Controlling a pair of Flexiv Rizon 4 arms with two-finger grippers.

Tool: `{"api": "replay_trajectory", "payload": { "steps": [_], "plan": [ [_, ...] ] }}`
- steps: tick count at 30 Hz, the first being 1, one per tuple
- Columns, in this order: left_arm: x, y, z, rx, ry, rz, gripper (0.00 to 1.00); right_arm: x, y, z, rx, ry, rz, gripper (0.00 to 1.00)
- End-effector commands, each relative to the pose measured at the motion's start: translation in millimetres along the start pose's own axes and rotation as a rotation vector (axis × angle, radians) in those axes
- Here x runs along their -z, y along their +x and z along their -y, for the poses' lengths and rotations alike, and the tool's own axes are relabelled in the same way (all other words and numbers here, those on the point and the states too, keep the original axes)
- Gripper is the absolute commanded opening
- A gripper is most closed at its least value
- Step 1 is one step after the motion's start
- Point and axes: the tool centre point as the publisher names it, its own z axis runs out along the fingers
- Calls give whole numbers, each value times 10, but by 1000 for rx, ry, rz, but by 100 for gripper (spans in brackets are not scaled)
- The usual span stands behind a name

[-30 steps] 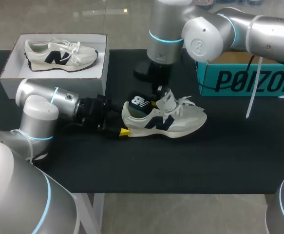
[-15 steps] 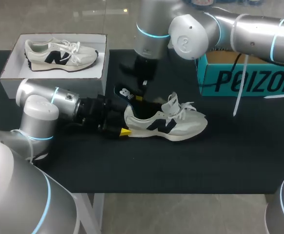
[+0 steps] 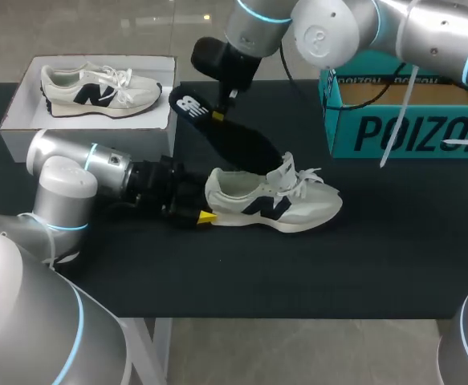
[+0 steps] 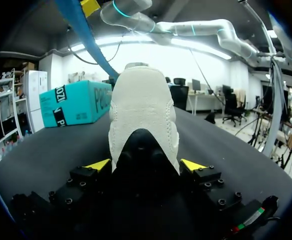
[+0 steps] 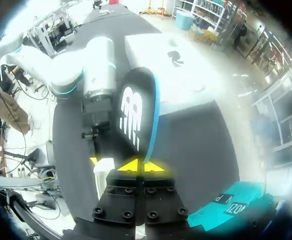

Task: Take the shoe out of the shoebox, open the shoe tongue, remove and reinsert the insole, then place the shoe into the shoebox

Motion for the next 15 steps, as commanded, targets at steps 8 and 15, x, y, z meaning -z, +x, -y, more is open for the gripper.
{"api": "replay_trajectory", "payload": {
  "steps": [8,15],
  "plan": [
    [-16,2,-13,0,-3,-1,0,1162,-3,-260,-85,-120,104,0],
    [-16,2,-13,0,-3,-1,0,1162,-3,-260,-85,-120,104,0]
  ]
}}
